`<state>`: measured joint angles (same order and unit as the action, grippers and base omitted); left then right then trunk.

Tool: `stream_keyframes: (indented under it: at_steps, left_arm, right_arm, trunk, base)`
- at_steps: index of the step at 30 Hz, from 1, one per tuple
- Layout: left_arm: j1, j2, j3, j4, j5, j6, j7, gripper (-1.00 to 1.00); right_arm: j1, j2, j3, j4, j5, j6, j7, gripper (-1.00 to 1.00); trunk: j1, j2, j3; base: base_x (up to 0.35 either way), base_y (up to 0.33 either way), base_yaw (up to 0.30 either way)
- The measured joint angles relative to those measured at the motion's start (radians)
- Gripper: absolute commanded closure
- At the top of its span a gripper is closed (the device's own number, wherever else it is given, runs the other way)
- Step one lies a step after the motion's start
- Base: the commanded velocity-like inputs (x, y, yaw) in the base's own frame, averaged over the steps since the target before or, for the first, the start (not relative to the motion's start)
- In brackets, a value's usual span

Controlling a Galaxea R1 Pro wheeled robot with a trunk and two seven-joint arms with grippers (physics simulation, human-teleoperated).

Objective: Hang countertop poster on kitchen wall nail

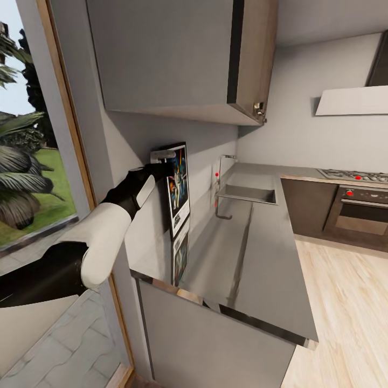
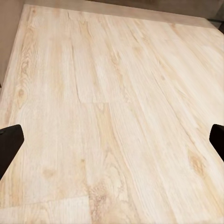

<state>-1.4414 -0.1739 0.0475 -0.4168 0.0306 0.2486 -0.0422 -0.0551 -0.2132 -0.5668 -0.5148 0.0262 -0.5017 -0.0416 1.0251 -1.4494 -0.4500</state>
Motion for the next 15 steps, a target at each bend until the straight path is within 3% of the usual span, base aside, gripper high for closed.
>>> stream_keyframes:
  at_steps: [15]
  left_arm:
    - [0.0,0.0,-0.008,-0.036,-0.004,0.004,-0.002,1.0]
  right_arm:
    - [0.0,0.0,0.0,-0.001,0.0,0.0,0.0,-1.0]
  trunk:
    - [0.0,0.0,0.0]
  base:
    - [-0.081,0.0,0.0]
